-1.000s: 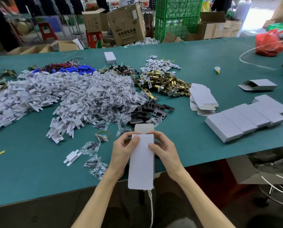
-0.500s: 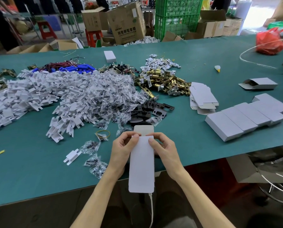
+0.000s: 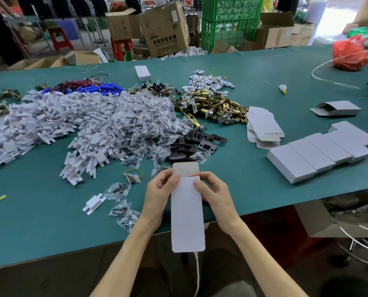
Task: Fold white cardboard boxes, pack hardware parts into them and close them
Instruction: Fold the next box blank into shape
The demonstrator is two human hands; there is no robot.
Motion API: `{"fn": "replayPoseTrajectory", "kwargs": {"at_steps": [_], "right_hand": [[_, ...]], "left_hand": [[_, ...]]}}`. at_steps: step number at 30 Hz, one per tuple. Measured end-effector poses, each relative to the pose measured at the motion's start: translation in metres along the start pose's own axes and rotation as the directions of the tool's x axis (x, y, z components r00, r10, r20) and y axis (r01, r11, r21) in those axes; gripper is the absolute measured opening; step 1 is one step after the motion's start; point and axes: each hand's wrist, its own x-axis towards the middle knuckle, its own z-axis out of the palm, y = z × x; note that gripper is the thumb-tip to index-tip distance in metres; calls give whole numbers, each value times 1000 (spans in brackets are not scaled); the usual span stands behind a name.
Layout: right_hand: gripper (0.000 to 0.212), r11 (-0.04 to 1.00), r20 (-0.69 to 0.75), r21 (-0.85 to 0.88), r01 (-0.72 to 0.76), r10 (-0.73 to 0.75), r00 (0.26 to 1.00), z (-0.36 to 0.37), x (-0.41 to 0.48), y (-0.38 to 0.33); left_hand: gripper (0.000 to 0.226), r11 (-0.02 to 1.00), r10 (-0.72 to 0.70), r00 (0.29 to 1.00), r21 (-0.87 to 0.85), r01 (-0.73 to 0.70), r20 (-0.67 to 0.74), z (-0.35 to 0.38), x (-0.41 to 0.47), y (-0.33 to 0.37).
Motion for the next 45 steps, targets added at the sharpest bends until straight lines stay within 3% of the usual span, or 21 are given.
{"fn": "replayPoseTrajectory", "kwargs": {"at_steps": [7,12,16,35,39,45], "right_hand": [[18,1000,19,-3,-15,15,1000,0,-1,-4],[25,1000,15,8,-17,16,1000,1,-2,-5],[27,1000,25,8,-19,19,1000,1,-2,-6],[26,996,114,-84,3,6,993,3,-3,-7],[26,997,121,-72,-7,15,993,2,-3,-7],[21,999,142,-50,2,6,990,0,-3,-7]], "left_hand": [[46,1000,-14,1000,0,14,-19,-2,-1,1],[36,1000,-20,999,10,20,-25,-3,-1,1],[49,1000,-27,1000,-4,27,-12,-3,-2,3],[37,995,-29,999,-95,30,15,-3,0,2],[21,995,-32,999,-92,35,40,-4,0,2],[31,992,-29,998,-123,36,55,-4,-1,3]]}}
